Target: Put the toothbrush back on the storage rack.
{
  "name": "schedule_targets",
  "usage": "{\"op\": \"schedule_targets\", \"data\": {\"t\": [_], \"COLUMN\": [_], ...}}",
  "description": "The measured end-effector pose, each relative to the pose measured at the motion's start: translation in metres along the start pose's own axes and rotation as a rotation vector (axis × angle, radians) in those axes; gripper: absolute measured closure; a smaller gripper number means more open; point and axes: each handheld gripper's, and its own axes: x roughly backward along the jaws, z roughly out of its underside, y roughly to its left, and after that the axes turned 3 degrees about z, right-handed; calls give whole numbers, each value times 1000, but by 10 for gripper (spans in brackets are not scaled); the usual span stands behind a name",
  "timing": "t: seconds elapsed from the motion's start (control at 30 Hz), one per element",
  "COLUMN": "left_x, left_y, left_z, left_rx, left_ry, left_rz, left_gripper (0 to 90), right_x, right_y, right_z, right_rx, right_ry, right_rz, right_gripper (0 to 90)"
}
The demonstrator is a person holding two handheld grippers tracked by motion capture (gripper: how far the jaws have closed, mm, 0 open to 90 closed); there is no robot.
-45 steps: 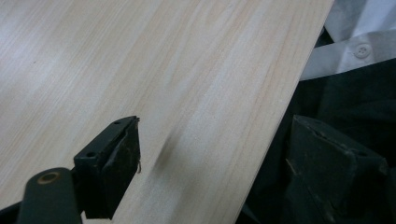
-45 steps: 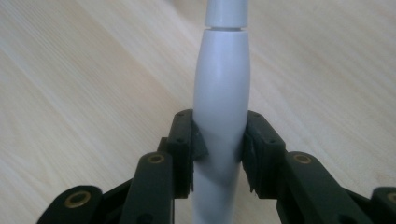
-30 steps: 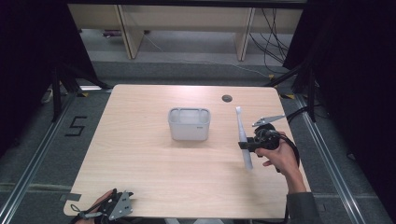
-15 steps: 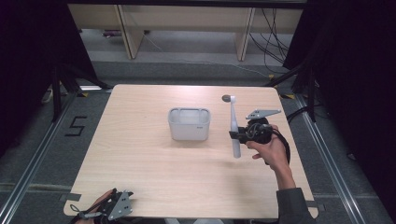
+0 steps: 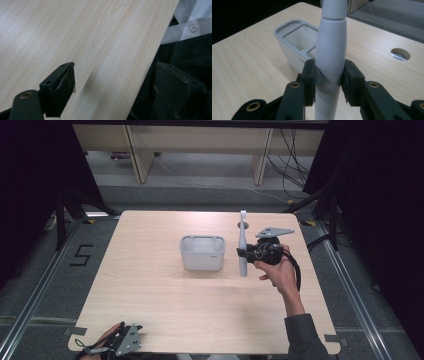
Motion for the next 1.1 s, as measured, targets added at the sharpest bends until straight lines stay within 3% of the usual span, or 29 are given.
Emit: {"op": "schedule_targets", "data": {"t": [0.07, 0.1, 0.13, 0.17, 0.23, 0.47, 0.5, 0.53, 0.57, 0.63, 0.7, 0.87, 0.9, 0.93, 1.1], "left_x": [0, 1, 1, 0, 0, 0, 0, 0, 0, 0, 0, 0, 0, 1, 0], "left_y": [0, 2, 2, -1, 0, 0, 0, 0, 0, 1, -1, 0, 0, 1, 0], "left_z": [0, -1, -1, 0, 0, 0, -1, -1, 0, 0, 0, 0, 0, 0, 0], "left_rx": [-2, -5, -5, 0, -5, -6, -4, -4, -4, -3, -4, -5, -6, -5, -5], "left_ry": [3, 27, 27, 13, 13, 13, 12, 11, 12, 12, 13, 12, 12, 15, 13], "left_rz": [0, 29, 29, -10, -19, -16, -18, -17, -9, -6, -19, -17, -16, 15, 9], "left_gripper": [168, 168, 167, 168, 168, 168, 168, 168, 168, 167, 168, 167, 167, 168, 168], "right_x": [-3, -3, -3, -5, -5, -4, -5, -5, -5, -6, -8, -10, -12, -12, -18], "right_y": [0, 0, 0, 1, 2, 7, 9, 10, 9, 11, 11, 15, 16, 17, 17], "right_z": [-4, -5, -5, -8, -12, -26, -30, -32, -35, -39, -42, -51, -53, -55, -61], "right_rx": [8, 3, 3, -5, 0, 5, 7, 0, 23, 9, 20, 8, 12, 10, -1], "right_ry": [-27, -22, -22, -31, -40, -67, -90, -93, -94, -98, -114, -112, -133, -118, -123], "right_rz": [8, 6, 6, -4, 6, 18, 12, 30, 27, 27, 35, 22, 38, 29, 15], "right_gripper": [665, 665, 665, 665, 665, 665, 665, 665, 665, 665, 665, 665, 665, 665, 665]}}
